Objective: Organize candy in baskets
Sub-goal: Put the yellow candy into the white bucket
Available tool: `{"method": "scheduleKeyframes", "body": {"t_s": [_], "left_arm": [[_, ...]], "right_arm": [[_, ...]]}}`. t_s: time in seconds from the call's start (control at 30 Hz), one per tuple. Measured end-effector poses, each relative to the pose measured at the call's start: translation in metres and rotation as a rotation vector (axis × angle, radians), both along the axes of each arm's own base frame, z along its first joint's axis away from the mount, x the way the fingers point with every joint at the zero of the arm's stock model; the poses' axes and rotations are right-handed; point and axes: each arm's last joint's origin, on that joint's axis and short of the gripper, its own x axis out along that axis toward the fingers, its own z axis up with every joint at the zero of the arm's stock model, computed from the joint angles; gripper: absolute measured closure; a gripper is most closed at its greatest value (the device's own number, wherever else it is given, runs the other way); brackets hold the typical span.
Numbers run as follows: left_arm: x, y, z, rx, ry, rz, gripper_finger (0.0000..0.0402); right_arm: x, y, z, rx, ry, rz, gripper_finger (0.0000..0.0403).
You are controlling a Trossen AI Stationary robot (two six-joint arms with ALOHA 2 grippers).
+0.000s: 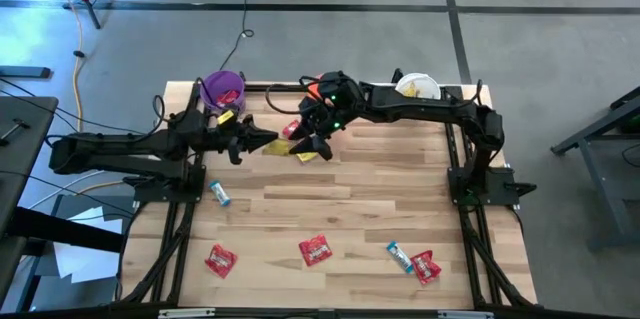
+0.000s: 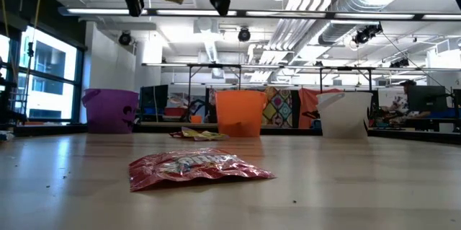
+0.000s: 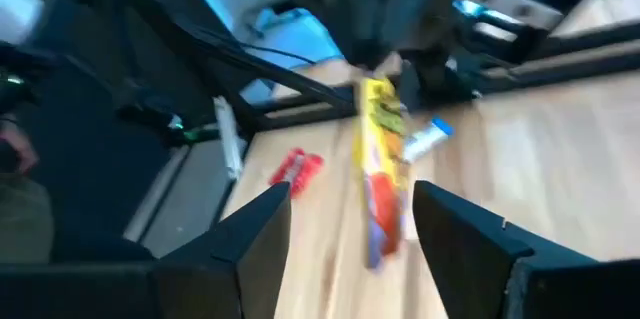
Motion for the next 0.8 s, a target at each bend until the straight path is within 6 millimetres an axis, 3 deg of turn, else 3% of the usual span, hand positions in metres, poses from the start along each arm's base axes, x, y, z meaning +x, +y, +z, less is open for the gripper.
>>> {"method": "scheduleKeyframes", "body": {"t_s": [0.17,0.37,0.43,0.63,0.8], "left_arm": [[0.003,0.004,0.0,0.009,-0.015,0.02,0.0401],[0.01,0.007,-0.001,0.012,-0.034,0.023,0.0401],[0.011,0.008,-0.001,0.008,-0.04,0.032,0.0401],[0.006,0.009,-0.007,0.026,0.048,0.04,0.0391],[-0.01,0.003,-0.006,0.095,0.102,0.062,0.04]], "right_arm": [[0.01,-0.002,-0.008,0.031,-0.022,0.009,0.0248],[0.011,-0.01,-0.009,0.026,-0.025,-0.042,0.037],[0.01,-0.012,-0.01,0.025,-0.016,-0.049,0.0393],[0.001,-0.019,-0.023,0.041,0.134,-0.066,0.0379],[0.002,-0.02,-0.059,-0.013,0.373,-0.152,0.0367]]}}
